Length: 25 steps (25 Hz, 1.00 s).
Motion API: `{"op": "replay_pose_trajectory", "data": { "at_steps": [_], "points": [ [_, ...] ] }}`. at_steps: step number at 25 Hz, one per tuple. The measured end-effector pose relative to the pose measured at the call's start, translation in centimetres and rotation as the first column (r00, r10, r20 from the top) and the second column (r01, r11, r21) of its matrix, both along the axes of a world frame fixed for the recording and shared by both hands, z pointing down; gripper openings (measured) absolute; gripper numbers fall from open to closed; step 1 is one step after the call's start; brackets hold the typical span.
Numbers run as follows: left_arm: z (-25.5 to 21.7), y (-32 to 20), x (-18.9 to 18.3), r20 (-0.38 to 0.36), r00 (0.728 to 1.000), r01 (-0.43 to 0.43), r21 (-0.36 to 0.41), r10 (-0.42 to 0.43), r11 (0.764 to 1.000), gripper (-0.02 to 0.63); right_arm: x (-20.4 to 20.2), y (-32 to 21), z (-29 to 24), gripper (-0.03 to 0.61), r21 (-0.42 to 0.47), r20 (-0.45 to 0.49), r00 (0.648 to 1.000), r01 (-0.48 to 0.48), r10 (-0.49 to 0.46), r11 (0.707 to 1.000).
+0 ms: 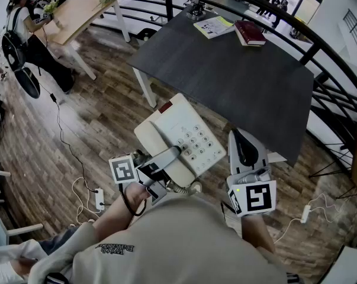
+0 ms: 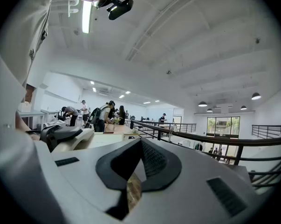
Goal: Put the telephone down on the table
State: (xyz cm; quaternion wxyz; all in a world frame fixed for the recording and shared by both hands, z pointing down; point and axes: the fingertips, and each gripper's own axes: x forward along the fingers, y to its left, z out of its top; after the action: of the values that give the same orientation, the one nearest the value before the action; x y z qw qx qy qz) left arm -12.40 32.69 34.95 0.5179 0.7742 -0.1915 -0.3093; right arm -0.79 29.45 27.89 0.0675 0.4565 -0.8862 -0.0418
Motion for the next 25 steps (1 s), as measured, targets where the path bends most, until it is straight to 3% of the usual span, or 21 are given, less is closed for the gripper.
{"op": "replay_pose_trajectory", "data": {
  "at_steps": [9,19,25],
  "points": [
    [0.2,-0.2,0.7,0.002,0.999,-0.032,-0.012,0.032,0.999,0.46,-1.2,-0.1,-0.5,0.002,0.019,0.017,1.0,0.012,-0.013,1.0],
    [0.7,-0.1,3.5,0.001,0.996,-0.088,-0.01,0.088,0.996,0.46,0.8,-0.5,0.0,0.002,0.005,0.05,0.999,0.019,-0.019,1.0],
    [1.0,-0.5,4.8,-0.04,0.996,-0.082,-0.021,0.081,0.996,0.46,1.9,-0.6,0.2,0.002,0.008,0.05,0.998,0.039,-0.04,0.999]
  ]
}}
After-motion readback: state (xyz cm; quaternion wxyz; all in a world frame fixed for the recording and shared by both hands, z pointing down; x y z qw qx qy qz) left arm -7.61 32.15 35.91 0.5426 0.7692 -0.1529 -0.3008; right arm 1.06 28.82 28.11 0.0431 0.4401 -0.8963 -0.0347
